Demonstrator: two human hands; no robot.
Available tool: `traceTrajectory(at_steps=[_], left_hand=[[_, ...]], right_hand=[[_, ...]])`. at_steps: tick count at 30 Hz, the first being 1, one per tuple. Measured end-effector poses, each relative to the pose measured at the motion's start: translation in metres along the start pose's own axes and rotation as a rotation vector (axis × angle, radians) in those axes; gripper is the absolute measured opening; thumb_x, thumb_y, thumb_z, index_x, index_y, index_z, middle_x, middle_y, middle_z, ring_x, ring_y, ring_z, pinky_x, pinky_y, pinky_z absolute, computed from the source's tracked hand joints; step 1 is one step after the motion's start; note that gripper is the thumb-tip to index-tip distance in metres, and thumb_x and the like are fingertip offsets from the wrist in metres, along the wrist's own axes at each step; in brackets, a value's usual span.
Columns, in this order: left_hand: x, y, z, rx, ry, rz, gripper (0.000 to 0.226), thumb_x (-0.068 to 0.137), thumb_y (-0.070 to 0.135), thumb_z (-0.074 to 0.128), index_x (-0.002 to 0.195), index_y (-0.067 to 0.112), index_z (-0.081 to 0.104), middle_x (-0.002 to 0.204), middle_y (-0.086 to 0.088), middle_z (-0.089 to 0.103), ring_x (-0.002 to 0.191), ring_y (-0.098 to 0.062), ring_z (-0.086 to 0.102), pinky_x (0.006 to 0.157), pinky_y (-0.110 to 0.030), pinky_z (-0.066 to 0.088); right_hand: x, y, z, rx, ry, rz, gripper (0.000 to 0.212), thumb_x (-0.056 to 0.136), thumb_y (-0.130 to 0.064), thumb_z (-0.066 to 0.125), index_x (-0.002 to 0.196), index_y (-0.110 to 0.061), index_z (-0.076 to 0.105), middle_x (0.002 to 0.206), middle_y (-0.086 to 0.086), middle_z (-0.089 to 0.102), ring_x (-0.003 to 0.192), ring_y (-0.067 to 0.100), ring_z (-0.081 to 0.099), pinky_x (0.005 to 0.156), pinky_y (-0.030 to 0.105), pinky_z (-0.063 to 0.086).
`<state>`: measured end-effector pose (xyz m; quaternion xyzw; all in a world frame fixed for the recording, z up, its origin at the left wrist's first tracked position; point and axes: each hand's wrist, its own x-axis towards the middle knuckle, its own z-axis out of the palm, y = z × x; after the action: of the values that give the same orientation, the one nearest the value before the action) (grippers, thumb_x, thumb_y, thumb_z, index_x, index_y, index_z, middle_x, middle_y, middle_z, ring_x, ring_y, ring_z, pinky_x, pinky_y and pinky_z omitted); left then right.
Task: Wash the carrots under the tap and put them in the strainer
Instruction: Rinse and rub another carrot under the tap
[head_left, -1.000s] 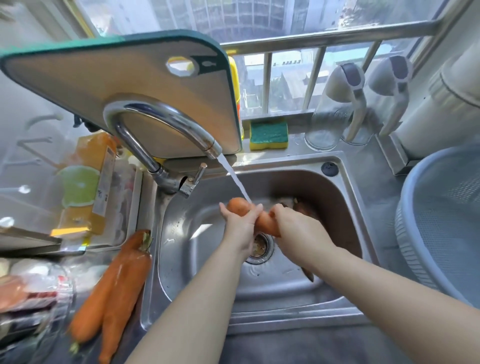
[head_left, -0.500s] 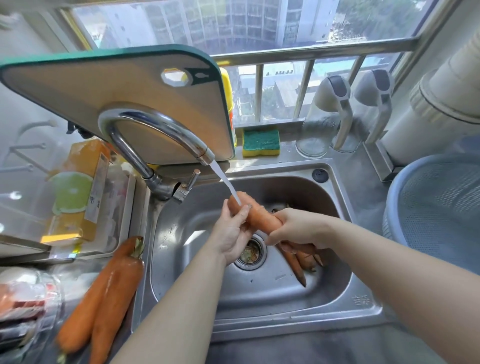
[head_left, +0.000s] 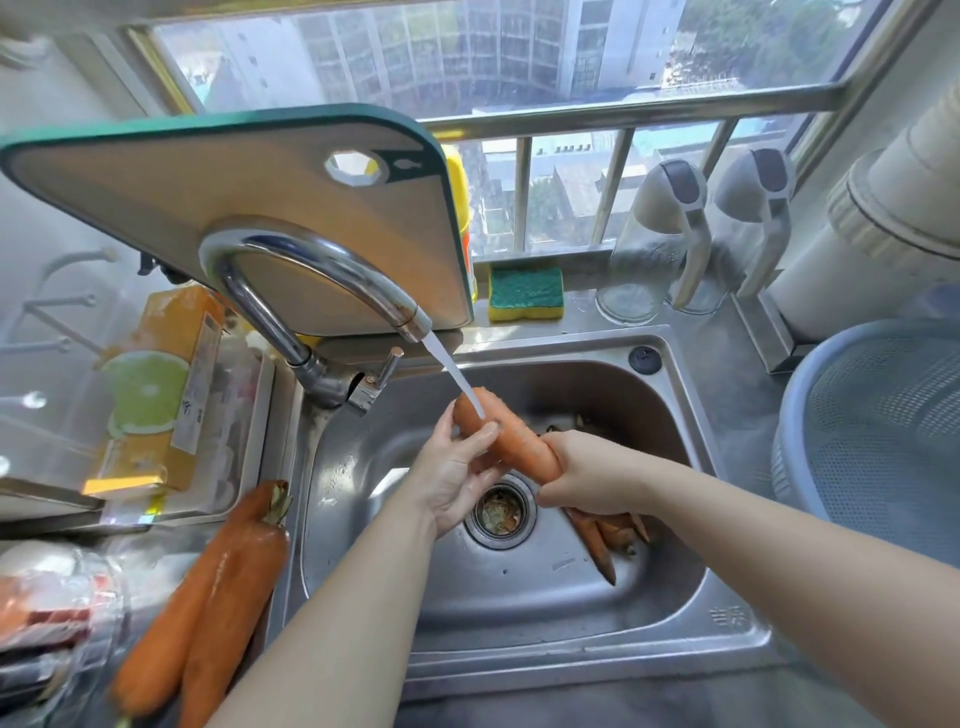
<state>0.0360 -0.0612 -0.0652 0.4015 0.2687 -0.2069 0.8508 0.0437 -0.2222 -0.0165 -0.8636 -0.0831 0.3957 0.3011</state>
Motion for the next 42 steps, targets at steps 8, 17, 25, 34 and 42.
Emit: traceTrajectory(at_steps=[8,17,25,34,42], left_hand=[[-0.007,0.006,-0.005,0.039,-0.062,0.011,0.045,0.095,-0.002,0.046,0.135,0.019,0.045,0.124,-0.018,0.059,0.111,-0.031,0.060,0.082,-0.043,0.057],[-0.003,-0.001,0.000,0.105,0.125,0.036,0.062,0.085,0.007,0.067,0.139,0.021,0.041,0.119,-0.017,0.064,0.107,-0.033,0.064,0.078,-0.046,0.057],[-0.012,0.007,0.001,0.122,0.044,0.063,0.055,0.088,-0.005,0.058,0.134,0.022,0.043,0.113,-0.009,0.065,0.099,-0.027,0.066,0.081,-0.044,0.056],[-0.015,0.010,0.007,0.138,0.012,0.080,0.053,0.091,-0.001,0.056,0.137,0.022,0.043,0.117,-0.006,0.063,0.104,-0.026,0.063,0.078,-0.043,0.057],[-0.015,0.012,0.009,0.162,0.049,0.090,0.052,0.091,0.002,0.057,0.138,0.021,0.044,0.118,-0.007,0.063,0.104,-0.028,0.063,0.081,-0.046,0.056]], right_hand=[[0.000,0.001,-0.003,-0.028,0.013,-0.037,0.026,0.081,-0.012,0.063,0.105,-0.013,0.052,0.079,0.004,0.062,0.050,0.007,0.058,0.044,0.020,0.044],[0.000,0.001,0.000,-0.098,0.096,-0.045,0.028,0.079,-0.012,0.061,0.105,-0.013,0.052,0.093,0.003,0.060,0.071,0.016,0.062,0.050,0.017,0.043],[-0.001,-0.001,0.003,-0.088,0.109,-0.063,0.029,0.079,-0.013,0.063,0.106,-0.013,0.051,0.097,0.006,0.061,0.076,0.019,0.063,0.054,0.020,0.047],[-0.005,-0.004,0.003,-0.099,0.132,-0.072,0.024,0.079,-0.013,0.063,0.097,-0.017,0.047,0.090,0.002,0.058,0.067,0.011,0.057,0.050,0.017,0.040],[-0.005,-0.006,0.003,-0.119,0.152,-0.102,0.025,0.079,-0.013,0.063,0.101,-0.015,0.050,0.093,0.003,0.059,0.076,0.016,0.056,0.053,0.019,0.039]])
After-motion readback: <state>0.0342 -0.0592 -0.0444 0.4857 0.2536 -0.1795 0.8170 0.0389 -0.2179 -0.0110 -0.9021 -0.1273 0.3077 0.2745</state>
